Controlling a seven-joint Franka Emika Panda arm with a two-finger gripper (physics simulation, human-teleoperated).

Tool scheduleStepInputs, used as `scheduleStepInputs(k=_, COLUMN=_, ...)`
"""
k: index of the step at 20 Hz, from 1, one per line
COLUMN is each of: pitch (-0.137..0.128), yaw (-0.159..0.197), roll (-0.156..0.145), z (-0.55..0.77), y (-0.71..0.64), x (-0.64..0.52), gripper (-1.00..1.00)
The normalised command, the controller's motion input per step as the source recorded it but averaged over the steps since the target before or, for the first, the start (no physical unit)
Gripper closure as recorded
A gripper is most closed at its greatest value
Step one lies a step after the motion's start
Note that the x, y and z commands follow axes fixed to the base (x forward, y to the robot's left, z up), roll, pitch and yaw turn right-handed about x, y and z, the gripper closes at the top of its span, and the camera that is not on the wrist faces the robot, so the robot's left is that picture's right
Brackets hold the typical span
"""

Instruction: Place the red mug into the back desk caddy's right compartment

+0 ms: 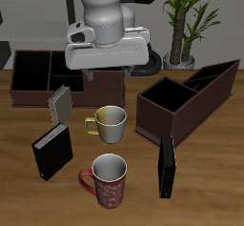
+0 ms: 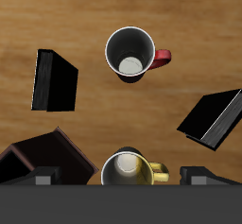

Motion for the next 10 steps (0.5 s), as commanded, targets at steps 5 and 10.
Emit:
scheduleStepInputs(k=5, pitch=-0.011, yaw=0.020, roll=-0.027, z=-0.04, y=0.03, x=0.33, gripper=-1.00)
scheduleStepInputs(k=10, pitch=-0.007, yaw=0.000, roll=-0.016, z=-0.16, y=0.12, x=0.34, gripper=-1.00)
